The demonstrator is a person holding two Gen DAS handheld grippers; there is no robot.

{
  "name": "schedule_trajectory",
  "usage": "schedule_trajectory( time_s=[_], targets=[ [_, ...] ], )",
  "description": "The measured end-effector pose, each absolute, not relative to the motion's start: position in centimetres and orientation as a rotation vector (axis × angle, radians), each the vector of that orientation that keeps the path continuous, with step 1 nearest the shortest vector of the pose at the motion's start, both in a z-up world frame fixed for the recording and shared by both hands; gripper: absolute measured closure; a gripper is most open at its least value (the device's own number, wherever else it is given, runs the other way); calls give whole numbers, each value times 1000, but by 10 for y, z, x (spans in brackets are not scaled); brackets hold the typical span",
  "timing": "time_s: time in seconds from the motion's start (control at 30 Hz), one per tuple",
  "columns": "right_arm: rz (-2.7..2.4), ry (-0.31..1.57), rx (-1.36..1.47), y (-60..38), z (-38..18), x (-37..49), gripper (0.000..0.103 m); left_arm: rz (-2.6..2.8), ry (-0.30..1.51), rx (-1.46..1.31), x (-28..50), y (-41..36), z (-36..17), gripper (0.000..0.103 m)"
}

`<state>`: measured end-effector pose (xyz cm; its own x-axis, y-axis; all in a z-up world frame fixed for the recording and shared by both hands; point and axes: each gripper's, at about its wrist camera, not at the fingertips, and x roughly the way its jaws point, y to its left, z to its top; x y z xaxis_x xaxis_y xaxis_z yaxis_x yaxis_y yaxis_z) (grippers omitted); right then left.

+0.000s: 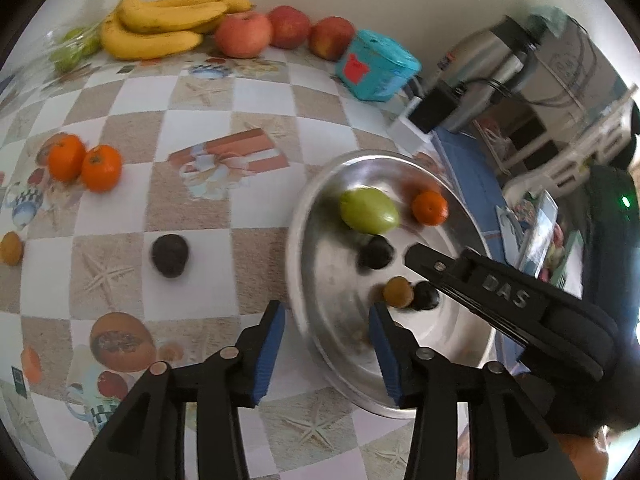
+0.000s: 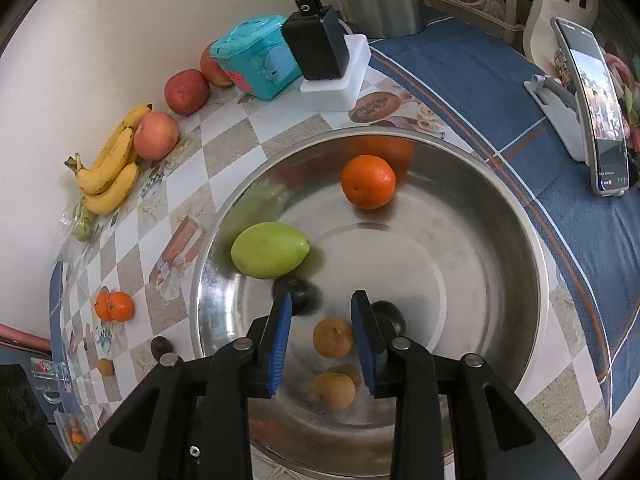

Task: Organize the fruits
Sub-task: 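Carry both fruits over the steel bowl and open both tools to drop them, then withdraw both open tools from the bowl toward the last plum and kiwi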

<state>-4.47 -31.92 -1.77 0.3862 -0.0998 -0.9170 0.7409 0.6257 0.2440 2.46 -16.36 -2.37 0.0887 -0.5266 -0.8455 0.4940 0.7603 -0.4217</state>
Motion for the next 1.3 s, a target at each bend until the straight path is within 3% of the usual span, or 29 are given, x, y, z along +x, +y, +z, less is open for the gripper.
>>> schedule_trajectory(
  time_s=[0.63,0.67,0.73,0.87,0.97,1.0,1.03,1.07,1.3],
  targets=[
    [-469,1066,575,-280,-11,-22,71,-462,1308,-207,67,-99,-31,54],
    [-462,1067,569,-278,-10,-22,71,-453,1309,-210,68,-98,-31,53],
    [-454,1068,555,-274,-9,-20,71,-439,1316,-208,68,-96,-32,41],
    [-440,1072,541,-271,-9,-17,71,-417,1340,-195,68,-95,-37,40],
    [-440,1082,532,-270,-11,-16,70,-367,1349,-178,69,-93,-40,23],
    [-443,1086,526,-269,-12,-16,60,-333,1352,-163,69,-91,-42,14],
    [-455,1089,513,-269,-13,-15,41,-309,1354,-152,70,-89,-45,8],
    [-467,1090,498,-268,-14,-16,35,-282,1359,-140,70,-87,-47,7],
    [-478,1116,459,-268,-21,-14,32,-213,1387,-139,72,-77,-58,0]
  ],
)
